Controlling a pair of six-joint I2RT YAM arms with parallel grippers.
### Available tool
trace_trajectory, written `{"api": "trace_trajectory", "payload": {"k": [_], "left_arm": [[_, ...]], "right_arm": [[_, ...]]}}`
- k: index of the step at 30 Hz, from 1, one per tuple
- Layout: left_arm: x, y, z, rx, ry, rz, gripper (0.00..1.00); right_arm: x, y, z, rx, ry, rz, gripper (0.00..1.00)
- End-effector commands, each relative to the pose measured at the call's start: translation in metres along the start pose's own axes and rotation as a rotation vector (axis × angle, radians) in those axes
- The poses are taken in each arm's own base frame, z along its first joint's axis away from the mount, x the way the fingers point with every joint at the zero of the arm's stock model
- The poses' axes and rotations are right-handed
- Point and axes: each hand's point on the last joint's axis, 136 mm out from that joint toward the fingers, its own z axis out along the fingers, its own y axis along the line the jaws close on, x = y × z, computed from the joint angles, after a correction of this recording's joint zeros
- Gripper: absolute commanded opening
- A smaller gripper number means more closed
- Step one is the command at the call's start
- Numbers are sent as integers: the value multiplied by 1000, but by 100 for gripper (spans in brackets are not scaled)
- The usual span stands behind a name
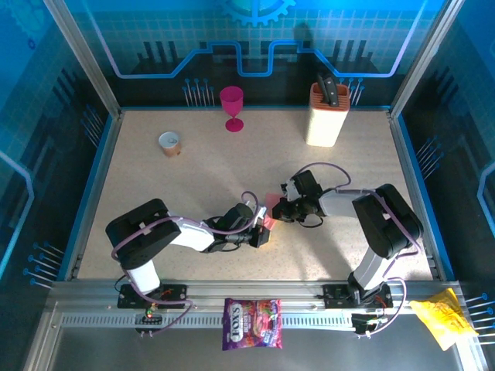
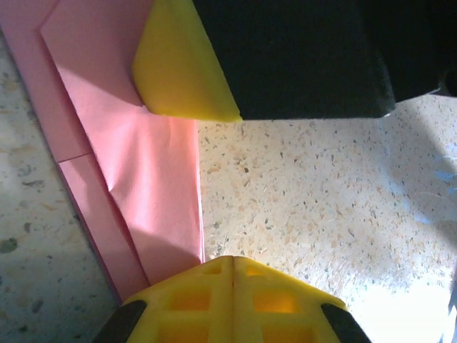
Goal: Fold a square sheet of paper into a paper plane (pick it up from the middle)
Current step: Fold the wing for the fifth time at the center of the table.
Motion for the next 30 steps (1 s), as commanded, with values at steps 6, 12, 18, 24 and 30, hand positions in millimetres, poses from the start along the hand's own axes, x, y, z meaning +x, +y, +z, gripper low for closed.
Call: {"api": "trace_trajectory", "payload": {"k": [6,12,18,24,30], "left_arm": [[118,76,-13,-261,366,-116,0],[120,77,-13,-258,370,-123,0],[123,78,-13,-256,374,-128,0],[126,79,-14,-254,378,-132,0],[129,80,-14,-251,382,-137,0]], "right_arm": [[-26,-46,-9,173,-71,56,0],[-37,-50,-12,176,-79,70,0],[-50,-51,-15,168,-91,80,0],[-63,-51,-19,170,-103,76,0],[-75,-57,-20,178,-105,79,0]]}}
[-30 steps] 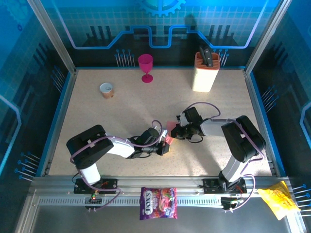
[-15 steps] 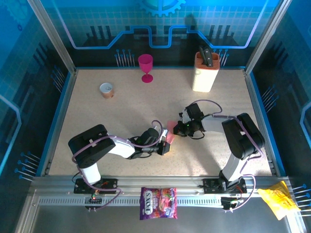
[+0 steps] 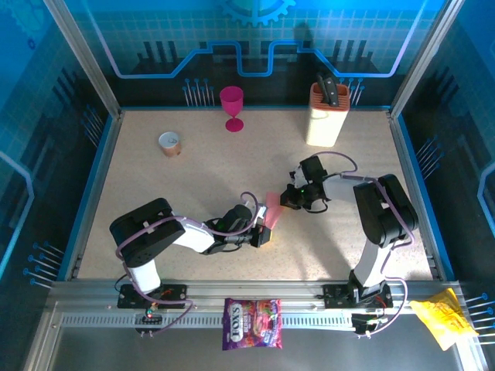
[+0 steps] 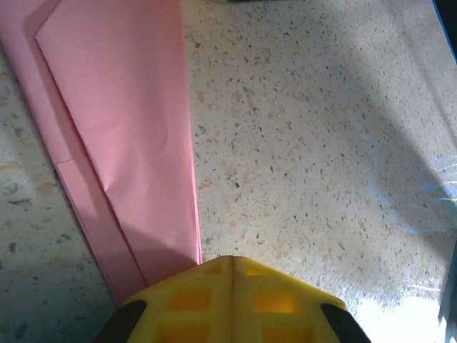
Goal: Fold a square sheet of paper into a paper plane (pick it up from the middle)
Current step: Fold the wing for the fifth time at the center of the table.
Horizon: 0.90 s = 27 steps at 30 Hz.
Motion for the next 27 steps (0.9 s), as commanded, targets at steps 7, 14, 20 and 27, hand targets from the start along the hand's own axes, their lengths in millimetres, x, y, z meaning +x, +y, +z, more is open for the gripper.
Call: {"api": "trace_trajectory", "payload": {"k": [7,14,20,27], "left_arm": [[132,84,-25,-288,420,-131,0],[134,84,-25,-288,423,-135,0],[136,85,-24,-286,429,-140,0],[136,85,-25,-286,427,-146,0]], "right_arm": [[-42,-42,-2,124,-84,35,0],[-55,-52,-7,118,-95,69,0],[-61,-51,-9,103,-102,78,0],[-67,-54,-8,111,-104,116,0]]}}
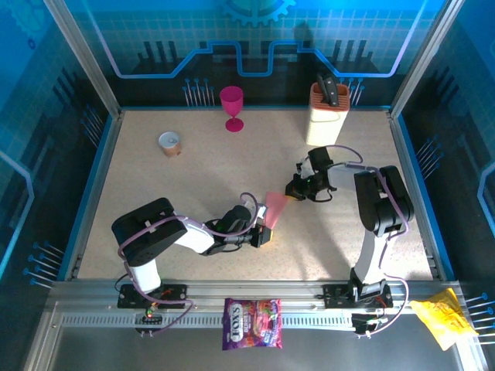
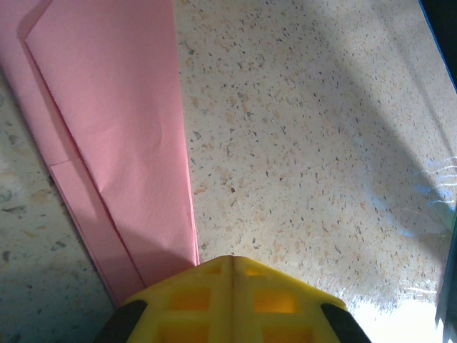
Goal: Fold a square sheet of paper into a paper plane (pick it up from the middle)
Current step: Fold the wing for the fifth time at the center of the table.
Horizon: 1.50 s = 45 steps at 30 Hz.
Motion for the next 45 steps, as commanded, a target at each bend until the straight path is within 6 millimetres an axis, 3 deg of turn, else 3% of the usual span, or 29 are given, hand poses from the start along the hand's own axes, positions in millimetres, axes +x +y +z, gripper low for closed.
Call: {"api": "trace_trajectory", "payload": {"k": [1,8,14,20,30,35,39,42,45], "left_arm": [[137,85,-30,-307,442,-153,0],[144,89,-34,-315,443,-183,0],[153,95,-40,-328,440,-204,0],[158,97,-42,-331,442,-212,0],[161,97,-41,-330,437,-229,0],[156,93,-40,-319,424,-231,0],[149,88,-40,-309,412,-228,0],[144,84,-38,-304,406,-222,0],[140,82,-38,-307,405,-210,0]], "right_arm": [[-35,-36,-4,135,-118,43,0],[-38,-39,-1,139,-132,92,0],[-43,-43,2,126,-145,135,7],[-54,-44,1,96,-174,199,30],[-82,-43,-11,63,-226,278,36],[-93,-24,-38,29,-316,230,37],[-90,1,-64,-16,-360,186,37],[-70,22,-71,-48,-356,132,34],[-39,44,-62,-65,-306,59,26]]}}
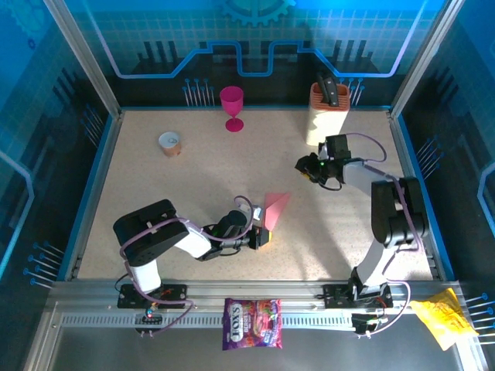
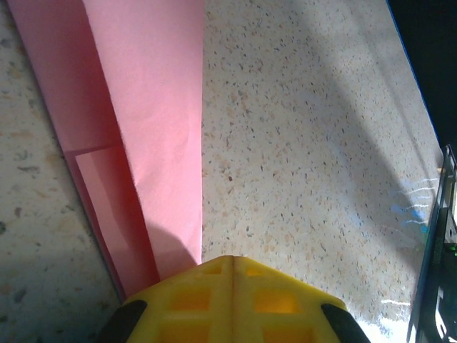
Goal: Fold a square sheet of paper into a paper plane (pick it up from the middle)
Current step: Fold the wing for the fifth time at the center of the table.
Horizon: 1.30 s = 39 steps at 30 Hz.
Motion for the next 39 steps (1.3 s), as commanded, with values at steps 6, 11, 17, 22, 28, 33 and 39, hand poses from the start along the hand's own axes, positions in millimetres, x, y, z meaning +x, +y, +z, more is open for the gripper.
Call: {"api": "trace_trajectory", "payload": {"k": [6,11,17,22,28,33,39], "left_arm": [[125,93,-42,-369,440,-116,0],[125,95,-41,-378,443,-113,0],[126,95,-42,-384,445,-115,0],[130,94,-45,-394,460,-115,0],[140,93,-49,-418,483,-101,0],[149,92,-54,-433,498,-95,0],[157,89,-61,-442,507,-88,0]], "right_arm": [[105,28,18,-27,145,-168,9],[147,12,43,8,217,-175,1],[163,-31,59,123,253,-121,0],[173,-62,63,229,282,-51,0],[180,-82,64,303,295,-17,0],[183,-92,63,344,304,-9,0],[185,-98,64,365,309,-10,0]]}}
